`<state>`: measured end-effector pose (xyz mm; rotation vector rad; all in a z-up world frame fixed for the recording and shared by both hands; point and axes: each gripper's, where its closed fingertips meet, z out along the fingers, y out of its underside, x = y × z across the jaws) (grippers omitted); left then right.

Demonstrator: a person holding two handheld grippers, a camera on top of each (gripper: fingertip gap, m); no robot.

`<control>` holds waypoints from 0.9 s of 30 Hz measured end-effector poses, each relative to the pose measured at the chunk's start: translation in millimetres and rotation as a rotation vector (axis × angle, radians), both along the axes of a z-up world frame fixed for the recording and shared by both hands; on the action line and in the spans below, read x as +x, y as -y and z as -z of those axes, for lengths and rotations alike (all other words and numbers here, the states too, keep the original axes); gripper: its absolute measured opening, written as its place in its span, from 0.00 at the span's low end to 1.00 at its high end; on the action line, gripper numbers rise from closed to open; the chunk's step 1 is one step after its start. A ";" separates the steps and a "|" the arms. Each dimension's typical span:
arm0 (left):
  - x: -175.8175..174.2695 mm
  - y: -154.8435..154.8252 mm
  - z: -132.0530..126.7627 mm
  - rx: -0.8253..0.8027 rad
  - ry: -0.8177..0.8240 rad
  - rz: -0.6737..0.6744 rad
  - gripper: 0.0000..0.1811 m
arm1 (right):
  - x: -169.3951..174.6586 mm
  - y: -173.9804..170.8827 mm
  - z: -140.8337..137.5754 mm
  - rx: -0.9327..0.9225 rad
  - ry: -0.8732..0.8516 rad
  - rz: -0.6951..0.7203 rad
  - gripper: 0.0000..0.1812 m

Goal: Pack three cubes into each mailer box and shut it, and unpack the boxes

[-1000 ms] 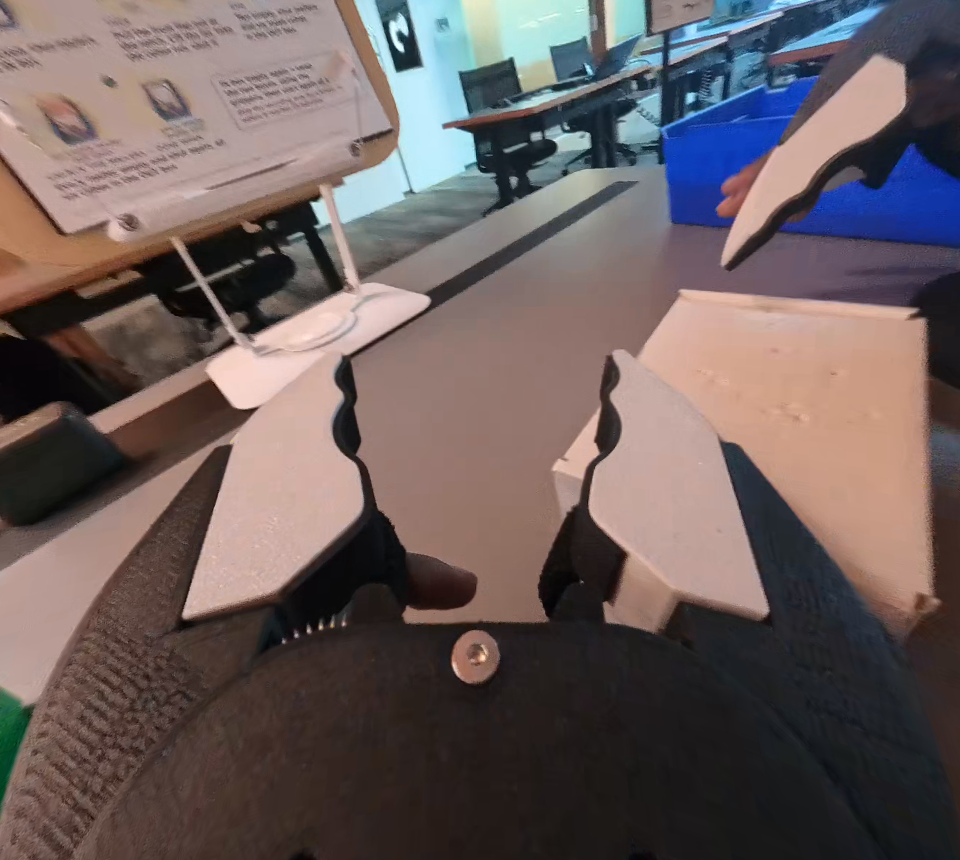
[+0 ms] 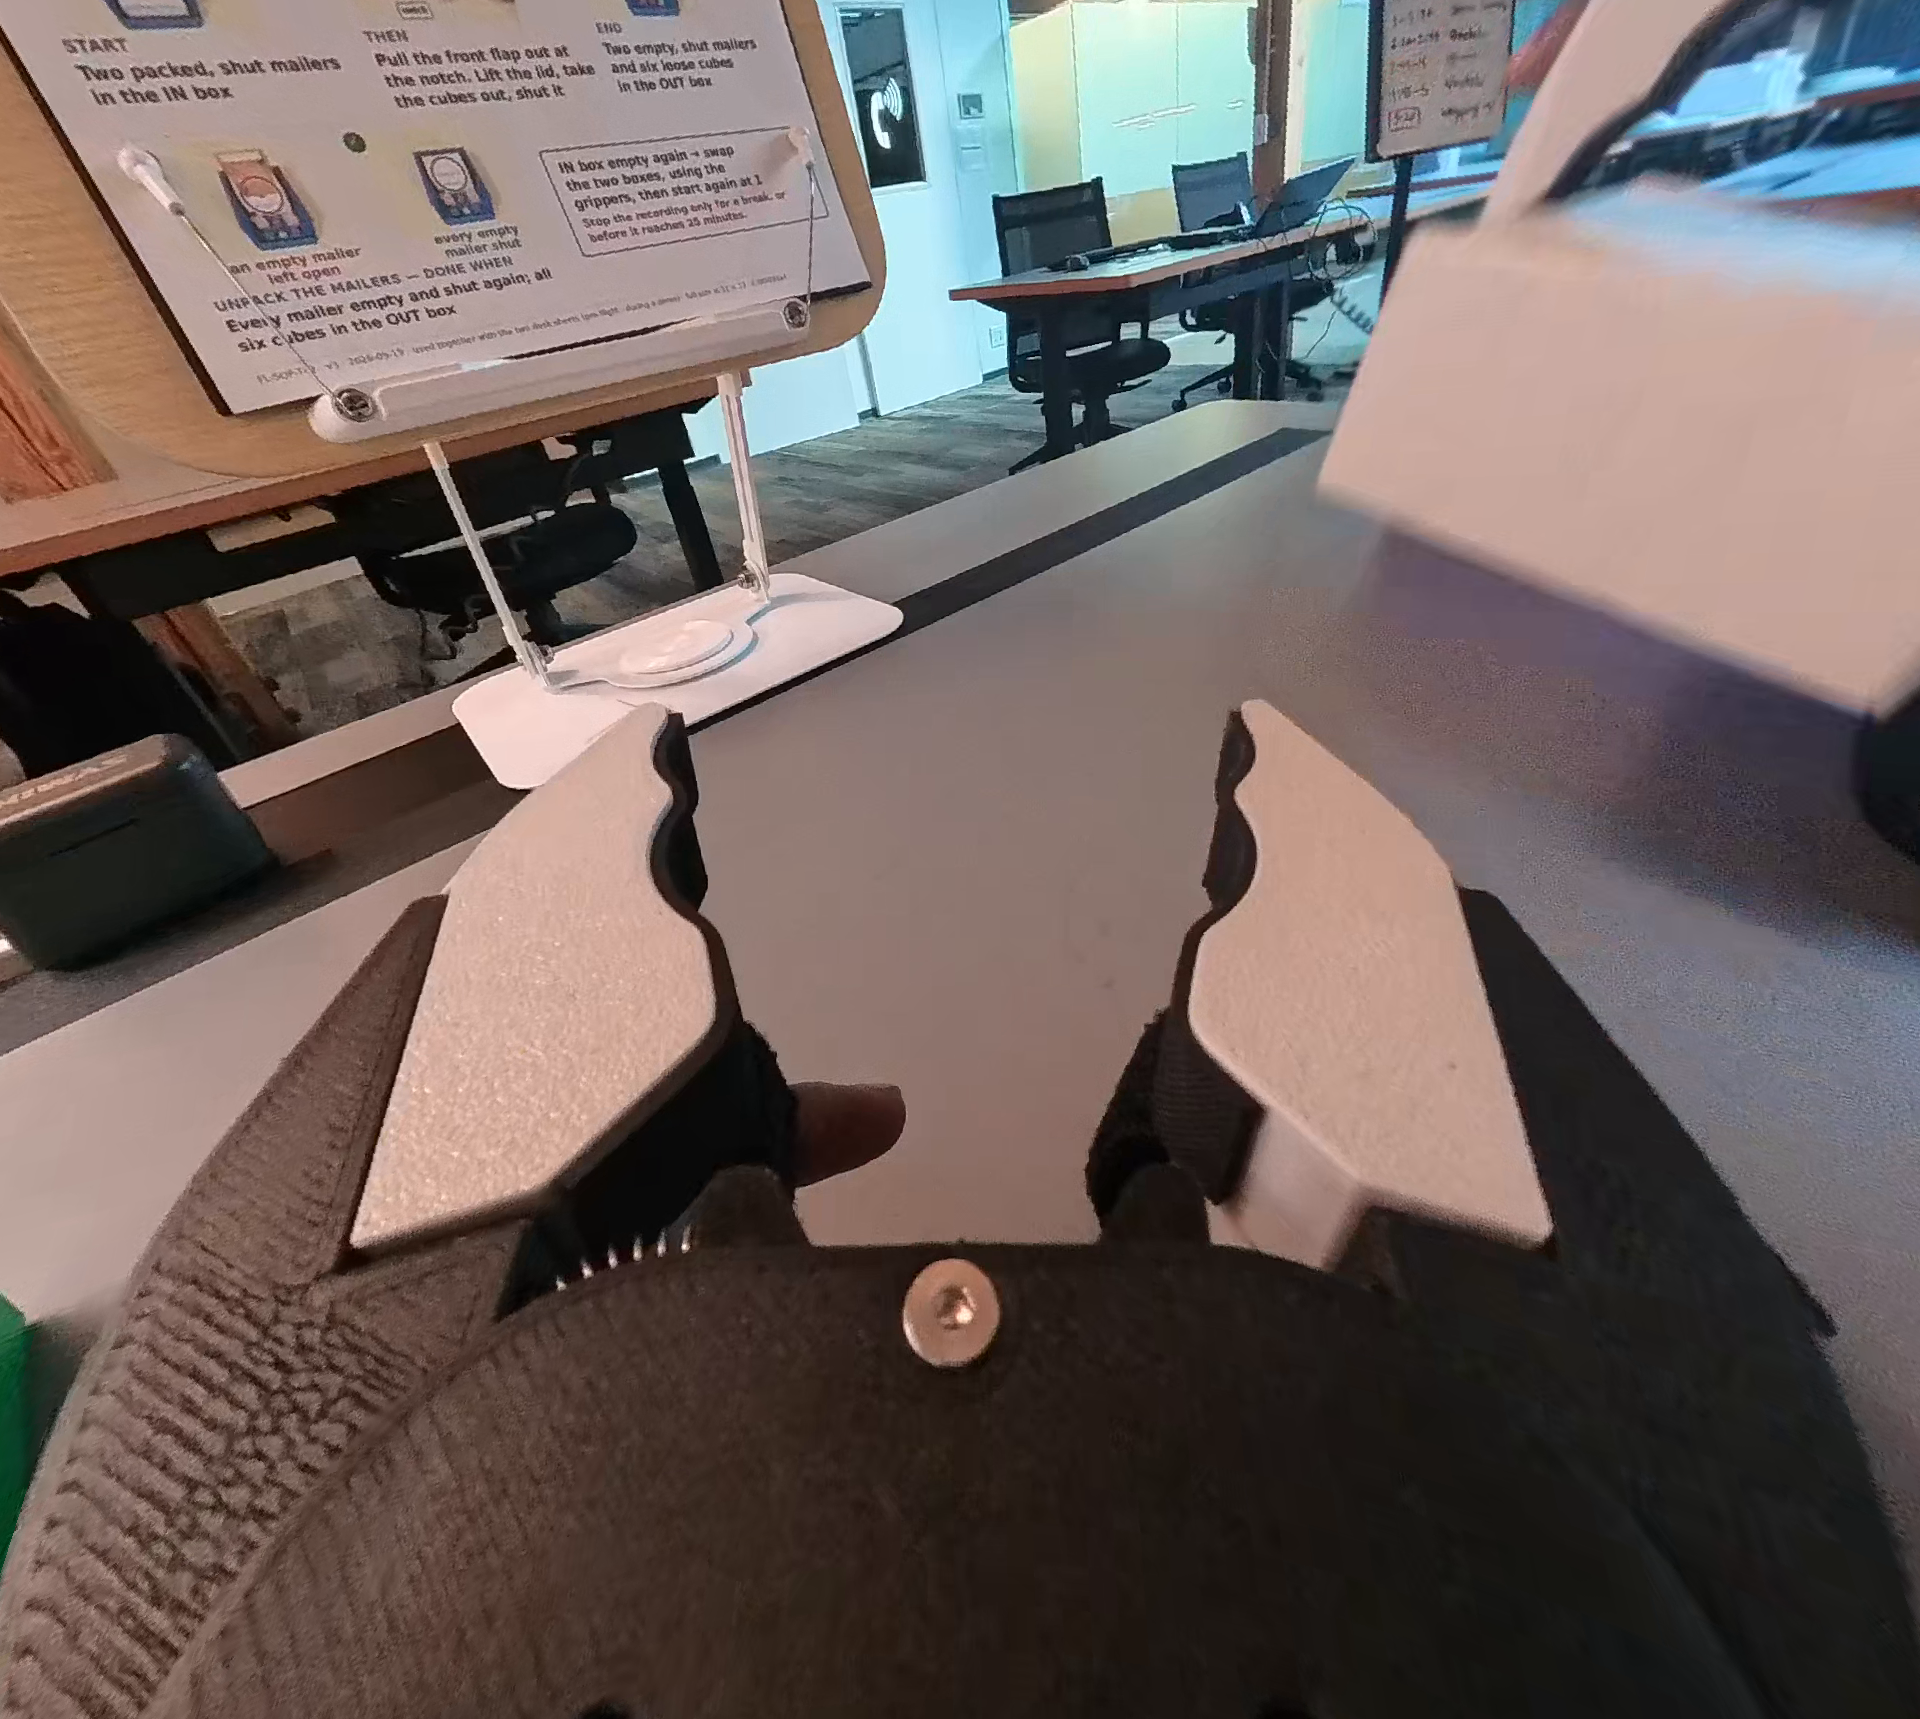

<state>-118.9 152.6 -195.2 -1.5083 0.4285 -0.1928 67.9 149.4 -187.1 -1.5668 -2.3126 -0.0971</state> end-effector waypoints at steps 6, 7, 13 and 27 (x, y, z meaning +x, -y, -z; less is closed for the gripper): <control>-2.2 -2.3 4.3 -0.013 -0.014 -0.012 0.53 | 113.4 -53.7 -64.0 0.219 -0.004 0.215 0.67; -2.1 -2.6 5.5 -0.016 -0.023 -0.015 0.53 | 133.1 -61.9 -71.1 0.242 0.002 0.258 0.67; -0.9 -3.8 10.0 -0.021 -0.056 -0.019 0.53 | 220.0 -88.2 -87.7 0.294 -0.003 0.426 0.67; -0.1 -4.4 12.6 -0.019 -0.088 -0.021 0.53 | 288.6 -127.5 -47.2 0.302 0.116 0.549 0.67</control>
